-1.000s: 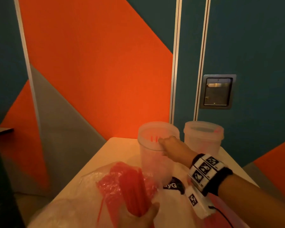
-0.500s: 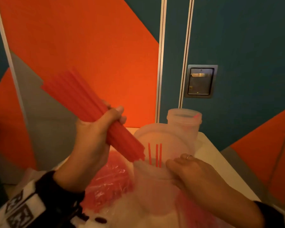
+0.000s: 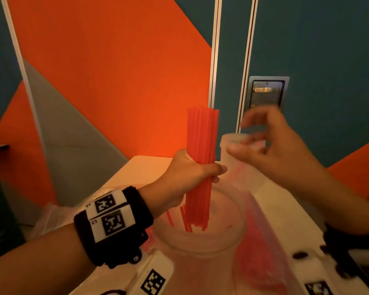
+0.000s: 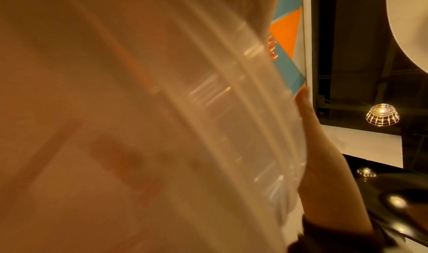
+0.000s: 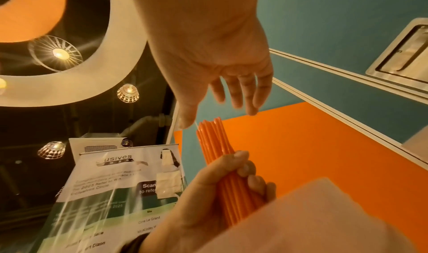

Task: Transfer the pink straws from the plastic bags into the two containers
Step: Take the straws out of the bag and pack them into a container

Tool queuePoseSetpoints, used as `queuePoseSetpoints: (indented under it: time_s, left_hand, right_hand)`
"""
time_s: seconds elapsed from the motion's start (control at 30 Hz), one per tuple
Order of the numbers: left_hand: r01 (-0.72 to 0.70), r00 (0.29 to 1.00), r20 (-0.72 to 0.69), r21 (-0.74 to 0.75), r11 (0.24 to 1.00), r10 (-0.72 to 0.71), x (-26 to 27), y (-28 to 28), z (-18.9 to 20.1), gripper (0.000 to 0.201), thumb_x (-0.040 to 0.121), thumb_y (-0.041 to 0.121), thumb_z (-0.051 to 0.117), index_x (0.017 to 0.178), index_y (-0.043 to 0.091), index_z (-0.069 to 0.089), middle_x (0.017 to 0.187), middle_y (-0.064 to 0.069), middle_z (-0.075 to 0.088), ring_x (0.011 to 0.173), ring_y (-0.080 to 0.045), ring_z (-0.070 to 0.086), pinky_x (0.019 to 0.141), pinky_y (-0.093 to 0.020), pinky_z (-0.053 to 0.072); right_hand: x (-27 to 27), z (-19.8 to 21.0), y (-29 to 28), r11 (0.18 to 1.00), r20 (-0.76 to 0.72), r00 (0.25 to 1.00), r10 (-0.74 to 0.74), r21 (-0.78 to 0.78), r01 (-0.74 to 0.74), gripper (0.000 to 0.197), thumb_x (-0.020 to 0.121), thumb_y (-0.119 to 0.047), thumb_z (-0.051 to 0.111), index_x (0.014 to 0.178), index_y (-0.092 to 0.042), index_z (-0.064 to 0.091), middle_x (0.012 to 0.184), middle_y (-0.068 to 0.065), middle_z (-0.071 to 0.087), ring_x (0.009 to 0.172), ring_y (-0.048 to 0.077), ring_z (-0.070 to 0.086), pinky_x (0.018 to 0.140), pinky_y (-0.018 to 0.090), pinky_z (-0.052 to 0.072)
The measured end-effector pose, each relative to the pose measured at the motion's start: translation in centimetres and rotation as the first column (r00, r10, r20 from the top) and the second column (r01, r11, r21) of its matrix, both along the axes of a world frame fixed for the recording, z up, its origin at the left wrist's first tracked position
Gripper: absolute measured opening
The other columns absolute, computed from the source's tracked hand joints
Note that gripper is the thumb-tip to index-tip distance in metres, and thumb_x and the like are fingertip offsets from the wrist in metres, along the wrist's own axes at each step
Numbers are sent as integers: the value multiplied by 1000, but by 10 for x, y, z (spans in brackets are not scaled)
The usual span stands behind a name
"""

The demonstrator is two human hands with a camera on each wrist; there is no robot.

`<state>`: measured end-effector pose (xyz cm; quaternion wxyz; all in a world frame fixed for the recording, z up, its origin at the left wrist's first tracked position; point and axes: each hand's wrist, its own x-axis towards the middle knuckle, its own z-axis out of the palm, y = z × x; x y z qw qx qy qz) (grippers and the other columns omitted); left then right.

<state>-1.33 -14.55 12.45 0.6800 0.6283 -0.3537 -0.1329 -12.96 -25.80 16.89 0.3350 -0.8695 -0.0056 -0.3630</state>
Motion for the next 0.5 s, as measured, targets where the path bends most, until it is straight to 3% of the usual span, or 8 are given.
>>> queuePoseSetpoints:
  time_s: [0.07,0.13,0.2,0.27,0.33,0.4,0.5]
  left_hand:
    - [17,999,27,49,999,-18,-1,-1,1,22,71,-1,74,82,8,57,67,-6,55,58,-17,59,58,-27,50]
    - [28,999,43,82,996,-32,-1,-2,0,23,71,-3,73,82,6,55,65,-8,53,57,-18,57,59,-27,50]
    - [42,999,29,91,995,-45,1,-3,-2,24,69,-7,73,78,7,55,62,-5,52,55,-18,57,59,-28,50]
    - [60,998,5,108,992,-61,4,-2,-4,25,68,-7,75,75,7,56,61,-3,53,57,-17,58,60,-28,51]
    - [101,995,11,157,983,-104,6,1,-5,25,66,-4,78,82,-1,60,69,-6,56,66,-17,59,67,-31,51]
    - [166,982,45,242,956,-182,6,4,-5,33,65,0,80,93,-3,63,81,-7,61,79,-15,60,76,-33,50]
    - [274,954,34,311,910,-299,11,14,4,43,60,2,83,97,13,64,87,2,68,85,-7,64,76,-20,52]
  right_hand:
    - [20,10,3,983,98,986,133,112,-144,75,59,-53,68,122,-46,28,128,-19,36,114,5,51,79,19,51]
    - [38,13,9,961,91,962,259,76,-266,80,66,-45,71,130,-46,23,135,-17,32,125,3,41,86,14,49]
    - [54,9,14,958,16,959,285,25,-285,64,71,-39,73,124,-43,39,126,-12,45,114,2,48,86,18,50]
    - [65,3,19,976,37,975,219,-7,-219,37,75,-23,75,104,-35,54,111,-8,54,98,6,52,83,30,50]
    - [73,-4,19,986,78,983,165,-13,-165,31,75,-13,72,87,-34,54,97,-9,55,86,12,52,78,38,50]
    - [74,-11,18,989,98,984,146,-35,-143,28,72,-10,69,80,-31,53,85,-14,51,76,11,50,70,36,47]
    - [73,-28,10,985,84,984,155,-90,-147,25,69,-8,68,82,-24,55,82,-14,49,73,5,48,68,26,41]
